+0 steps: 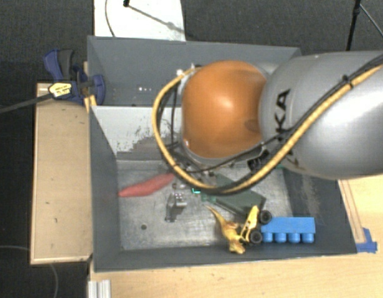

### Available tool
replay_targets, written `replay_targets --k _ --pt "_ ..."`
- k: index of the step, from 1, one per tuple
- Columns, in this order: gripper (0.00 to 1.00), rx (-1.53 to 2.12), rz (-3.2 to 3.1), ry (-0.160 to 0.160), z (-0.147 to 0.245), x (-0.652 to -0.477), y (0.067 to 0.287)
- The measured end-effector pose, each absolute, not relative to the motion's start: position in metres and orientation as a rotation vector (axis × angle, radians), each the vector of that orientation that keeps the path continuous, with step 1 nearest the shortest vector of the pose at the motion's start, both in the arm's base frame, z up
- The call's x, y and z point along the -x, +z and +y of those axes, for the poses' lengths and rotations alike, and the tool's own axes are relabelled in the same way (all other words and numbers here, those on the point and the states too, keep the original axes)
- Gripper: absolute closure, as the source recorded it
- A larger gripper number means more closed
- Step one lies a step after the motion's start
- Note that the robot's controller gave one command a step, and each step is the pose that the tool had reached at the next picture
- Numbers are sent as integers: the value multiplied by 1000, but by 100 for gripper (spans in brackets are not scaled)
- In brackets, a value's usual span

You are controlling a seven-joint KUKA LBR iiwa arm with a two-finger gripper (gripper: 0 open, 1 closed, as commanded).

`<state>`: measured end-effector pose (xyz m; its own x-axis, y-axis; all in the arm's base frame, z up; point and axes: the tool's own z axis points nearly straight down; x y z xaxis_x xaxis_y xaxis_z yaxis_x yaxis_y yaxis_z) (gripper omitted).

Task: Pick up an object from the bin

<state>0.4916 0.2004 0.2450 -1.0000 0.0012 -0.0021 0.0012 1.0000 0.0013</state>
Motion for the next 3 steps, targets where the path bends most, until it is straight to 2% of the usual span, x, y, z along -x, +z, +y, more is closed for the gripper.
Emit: replay_targets --k 1,2,3 --pt "0 41 3143 2 157 -495 274" --pt "0 44 3127 4 133 -518 245" --pt "0 239 3126 2 136 -551 199"
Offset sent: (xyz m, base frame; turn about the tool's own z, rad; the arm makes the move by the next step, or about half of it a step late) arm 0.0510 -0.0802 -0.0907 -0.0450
